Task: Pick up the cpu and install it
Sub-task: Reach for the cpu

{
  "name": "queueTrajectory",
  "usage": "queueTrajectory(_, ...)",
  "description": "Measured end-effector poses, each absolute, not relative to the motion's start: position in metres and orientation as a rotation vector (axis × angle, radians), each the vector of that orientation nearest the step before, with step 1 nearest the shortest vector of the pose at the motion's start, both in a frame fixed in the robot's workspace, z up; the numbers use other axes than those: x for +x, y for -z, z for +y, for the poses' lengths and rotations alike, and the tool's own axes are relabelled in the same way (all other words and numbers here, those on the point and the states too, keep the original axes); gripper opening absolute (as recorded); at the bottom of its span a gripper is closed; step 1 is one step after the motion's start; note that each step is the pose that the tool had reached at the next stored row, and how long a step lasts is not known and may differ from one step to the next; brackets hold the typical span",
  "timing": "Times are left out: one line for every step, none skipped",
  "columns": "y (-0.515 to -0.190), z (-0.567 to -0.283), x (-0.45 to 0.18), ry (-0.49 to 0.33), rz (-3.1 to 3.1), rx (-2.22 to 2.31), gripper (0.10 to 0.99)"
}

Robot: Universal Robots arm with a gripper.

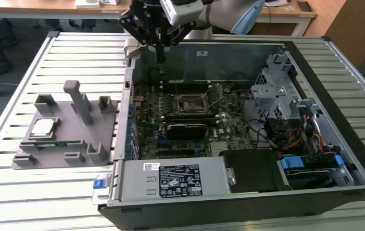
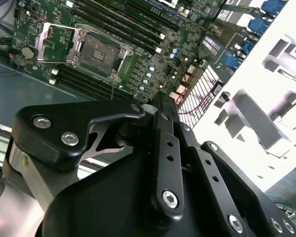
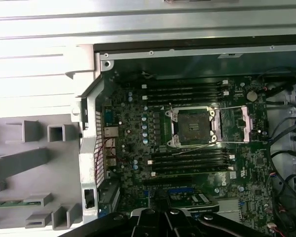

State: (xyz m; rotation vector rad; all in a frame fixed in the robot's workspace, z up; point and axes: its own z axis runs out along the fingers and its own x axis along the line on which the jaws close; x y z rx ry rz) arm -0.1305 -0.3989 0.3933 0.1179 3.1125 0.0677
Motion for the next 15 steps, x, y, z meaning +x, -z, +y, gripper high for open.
queueTrajectory(-0.3933,-0.3989,-0.1308,-0.068,3.112,0.118,0.106)
queueTrajectory(-0.3932,-0.3989,-0.1312,-0.068,3.112,0.118,0.106)
queueTrajectory(-0.3932,-0.3989,-0.1316,-0.068,3.112,0.118,0.106)
queueTrajectory(-0.3932,-0.3989,-0.1319,-0.068,3.112,0.118,0.106)
queueTrajectory(-0.3932,-0.3989,-0.1323,-0.068,3.112,0.118,0.106)
queueTrajectory(-0.3932,-0.3989,-0.1327,-0.068,3.112,0.118,0.106)
queueTrajectory(-0.3932,-0.3989,-0.1331,-0.068,3.112,0.118,0.106)
queueTrajectory(-0.3932,-0.3989,-0.1335,-0.068,3.112,0.118,0.106)
queueTrajectory(-0.3932,-0.3989,-0.1339,-0.068,3.112,0.118,0.106)
queueTrajectory(-0.3932,-0.3989,-0.1343,-0.068,3.112,0.118,0.106)
queueTrajectory(-0.3932,-0.3989,-0.1347,-0.068,3.112,0.118,0.106)
queueTrajectory(-0.3932,-0.3989,-0.1352,-0.068,3.112,0.118,0.106)
queueTrajectory(-0.3932,-0.3989,-0.1356,-0.068,3.113,0.118,0.106)
queueTrajectory(-0.3932,-0.3989,-0.1360,-0.068,3.113,0.118,0.106)
queueTrajectory(-0.3932,-0.3989,-0.1364,-0.068,3.112,0.118,0.106)
